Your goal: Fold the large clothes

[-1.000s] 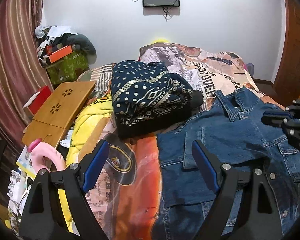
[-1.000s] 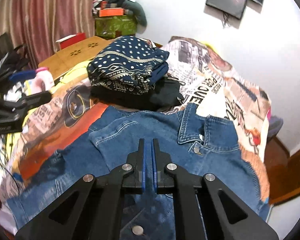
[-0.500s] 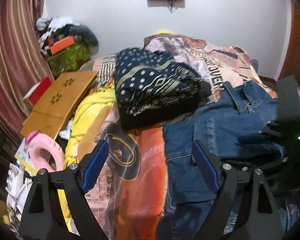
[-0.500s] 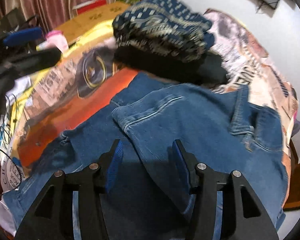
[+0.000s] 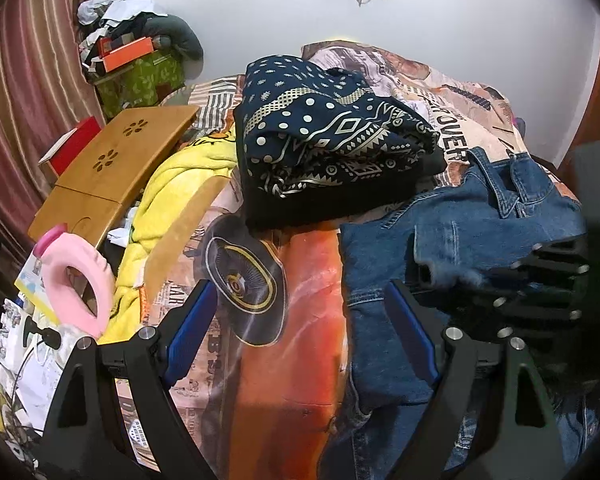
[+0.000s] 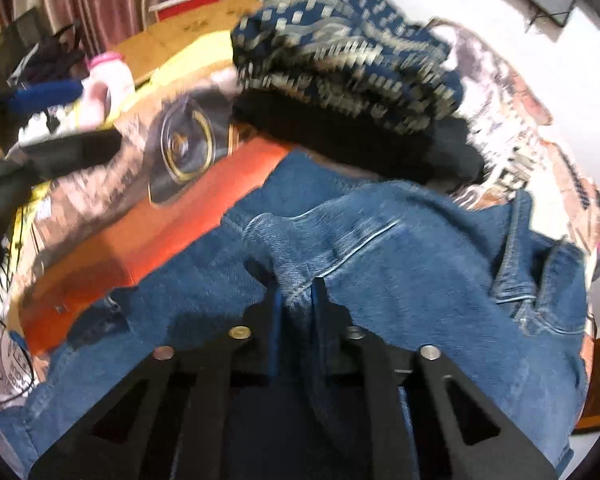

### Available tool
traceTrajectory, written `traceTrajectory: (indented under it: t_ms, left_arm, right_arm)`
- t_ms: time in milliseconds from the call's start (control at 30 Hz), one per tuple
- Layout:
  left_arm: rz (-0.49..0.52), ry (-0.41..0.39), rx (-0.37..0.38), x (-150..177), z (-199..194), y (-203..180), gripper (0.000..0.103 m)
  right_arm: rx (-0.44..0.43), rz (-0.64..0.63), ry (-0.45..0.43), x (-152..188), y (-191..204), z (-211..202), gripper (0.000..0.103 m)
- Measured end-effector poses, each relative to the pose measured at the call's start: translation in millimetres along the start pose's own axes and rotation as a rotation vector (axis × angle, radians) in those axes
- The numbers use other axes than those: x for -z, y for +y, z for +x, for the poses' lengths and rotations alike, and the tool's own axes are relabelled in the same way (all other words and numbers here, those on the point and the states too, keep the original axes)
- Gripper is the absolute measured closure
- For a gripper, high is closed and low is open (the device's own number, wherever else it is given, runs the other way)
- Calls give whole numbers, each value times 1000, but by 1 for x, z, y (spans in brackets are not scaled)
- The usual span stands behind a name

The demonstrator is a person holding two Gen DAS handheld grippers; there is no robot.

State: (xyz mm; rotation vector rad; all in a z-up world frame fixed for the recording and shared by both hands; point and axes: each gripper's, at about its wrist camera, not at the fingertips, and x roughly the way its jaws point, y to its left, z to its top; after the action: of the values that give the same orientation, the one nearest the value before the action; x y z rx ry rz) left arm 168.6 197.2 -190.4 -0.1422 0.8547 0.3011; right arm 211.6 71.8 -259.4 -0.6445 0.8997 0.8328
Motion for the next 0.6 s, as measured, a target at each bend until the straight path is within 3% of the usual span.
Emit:
traceTrajectory:
  t_ms: [333, 600]
  left_arm:
    - [35, -25, 32, -9, -12, -23, 18]
    - [94, -51, 69, -15, -27, -62, 18]
  right_arm:
    - [67, 192, -262, 10, -48, -112, 92]
    - [162, 397, -396, 52, -109, -180, 92]
